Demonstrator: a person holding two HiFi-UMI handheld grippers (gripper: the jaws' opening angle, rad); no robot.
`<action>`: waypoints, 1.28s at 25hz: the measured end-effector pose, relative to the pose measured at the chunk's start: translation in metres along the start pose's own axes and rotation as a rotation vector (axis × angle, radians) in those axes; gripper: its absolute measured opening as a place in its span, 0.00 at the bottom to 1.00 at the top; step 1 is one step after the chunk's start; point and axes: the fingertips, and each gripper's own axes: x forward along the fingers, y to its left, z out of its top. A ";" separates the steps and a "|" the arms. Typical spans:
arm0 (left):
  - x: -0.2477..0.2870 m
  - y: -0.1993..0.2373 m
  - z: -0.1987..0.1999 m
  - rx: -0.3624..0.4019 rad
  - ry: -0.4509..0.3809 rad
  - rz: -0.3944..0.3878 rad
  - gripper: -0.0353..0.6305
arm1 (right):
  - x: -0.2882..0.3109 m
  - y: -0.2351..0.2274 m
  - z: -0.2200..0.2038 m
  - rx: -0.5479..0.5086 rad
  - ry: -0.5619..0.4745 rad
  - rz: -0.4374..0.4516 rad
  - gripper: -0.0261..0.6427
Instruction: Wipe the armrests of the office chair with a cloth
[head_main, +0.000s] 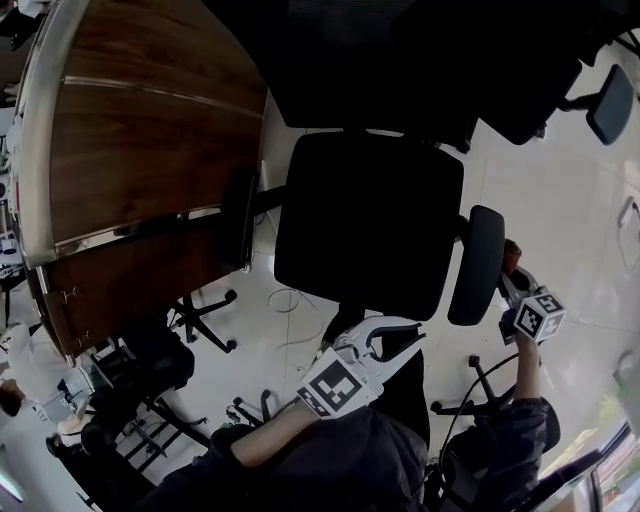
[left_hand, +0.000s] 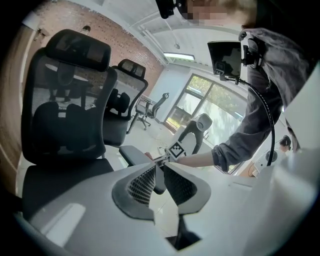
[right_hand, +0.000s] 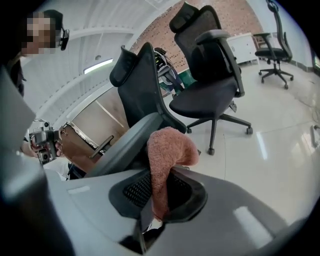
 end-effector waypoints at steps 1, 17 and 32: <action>0.000 0.001 -0.002 -0.006 0.004 0.004 0.16 | 0.008 -0.006 -0.004 0.005 0.006 -0.003 0.11; -0.020 0.011 -0.032 -0.065 0.041 0.058 0.16 | 0.114 -0.076 -0.061 0.204 0.179 -0.098 0.11; -0.018 0.007 0.008 0.016 -0.024 0.011 0.16 | 0.009 -0.009 0.011 0.117 -0.080 -0.063 0.11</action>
